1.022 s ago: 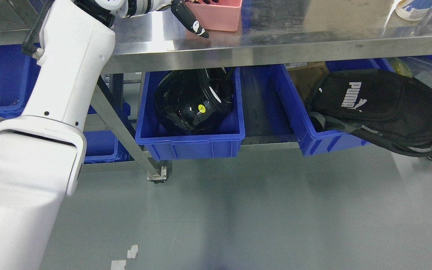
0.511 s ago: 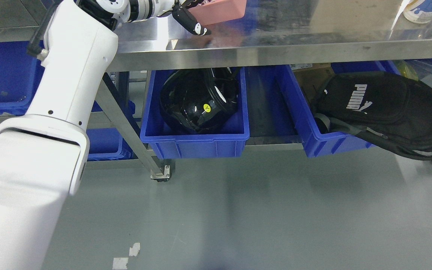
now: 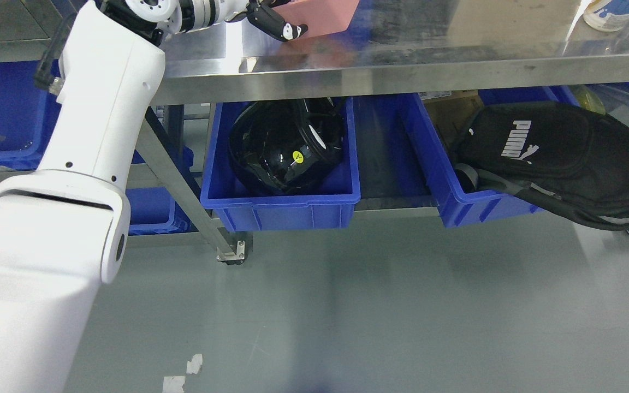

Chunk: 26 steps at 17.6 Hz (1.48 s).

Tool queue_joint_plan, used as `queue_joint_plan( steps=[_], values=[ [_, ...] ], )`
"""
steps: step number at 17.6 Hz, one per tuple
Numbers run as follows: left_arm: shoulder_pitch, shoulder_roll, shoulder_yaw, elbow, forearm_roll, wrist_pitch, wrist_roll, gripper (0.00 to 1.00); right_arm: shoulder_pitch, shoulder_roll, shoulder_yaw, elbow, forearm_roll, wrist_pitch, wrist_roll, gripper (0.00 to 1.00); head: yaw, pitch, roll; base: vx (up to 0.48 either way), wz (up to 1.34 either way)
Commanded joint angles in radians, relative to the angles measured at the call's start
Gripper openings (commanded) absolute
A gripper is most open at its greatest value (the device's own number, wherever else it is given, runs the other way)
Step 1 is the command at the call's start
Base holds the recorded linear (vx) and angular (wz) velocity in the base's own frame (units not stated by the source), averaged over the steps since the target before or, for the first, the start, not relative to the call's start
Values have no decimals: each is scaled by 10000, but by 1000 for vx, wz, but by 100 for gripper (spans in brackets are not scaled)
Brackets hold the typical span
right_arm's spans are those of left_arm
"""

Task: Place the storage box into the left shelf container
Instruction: 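Lift the pink box off the shelf and lower it in front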

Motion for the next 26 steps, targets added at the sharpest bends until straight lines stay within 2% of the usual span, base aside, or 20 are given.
queue_joint_plan(
  steps=[1, 4, 7, 10, 14, 15, 18, 20, 22, 24, 26],
  values=[
    [-36, 139, 3515, -515, 132, -471, 227, 0, -61, -175, -30, -175, -15, -4, -20, 100, 0, 0, 0, -2, -34],
    [9, 139, 4500, -515, 771, -1328, 333, 0, -61, -175, -30, -175, -15, -4, -35, 100, 0, 0, 0, 0, 0],
    [421, 139, 4595, -804, 3345, -2388, 717, 0, -61, -175, -30, -175, -15, -4, -35, 100, 0, 0, 0, 0, 0],
    [1387, 139, 4457, -2000, 5219, -2589, 932, 1, -61, -175, -30, -175, -15, -4, -35, 100, 0, 0, 0, 0, 0],
    [2966, 139, 2820, -4098, 7139, -3035, 1313, 1, -61, -175, -30, -175, -15, -4, -20, 100, 0, 0, 0, 0, 0],
    [3471, 139, 2192, -4940, 7279, -3035, 1954, 1, -61, -175, -30, -175, -15, -4, -20, 100, 0, 0, 0, 0, 0],
    [5281, 139, -215, -7732, 7311, -2989, 5126, 1, -61, -175, -30, -175, -15, -4, -20, 100, 0, 0, 0, -29, -10],
    [6309, 139, -1352, -9282, 7311, -2913, 6069, 0, -61, -175, -30, -175, -15, -4, -35, 100, 0, 0, 0, -76, -37],
    [7336, 139, -2182, -10466, 7311, -2851, 6026, 0, -61, -175, -30, -175, -15, -4, -35, 100, 0, 0, 0, -133, -50],
    [8853, 139, -2630, -10991, 7296, -2927, 5660, 0, -61, -175, -30, -175, -15, -4, -20, 100, 0, 0, 0, -193, -5],
    [10494, 139, -2524, -11344, 7296, -3217, 4406, 1, -61, -175, -30, -175, -15, -4, -35, 100, 0, 0, 0, -290, 128]
  ],
)
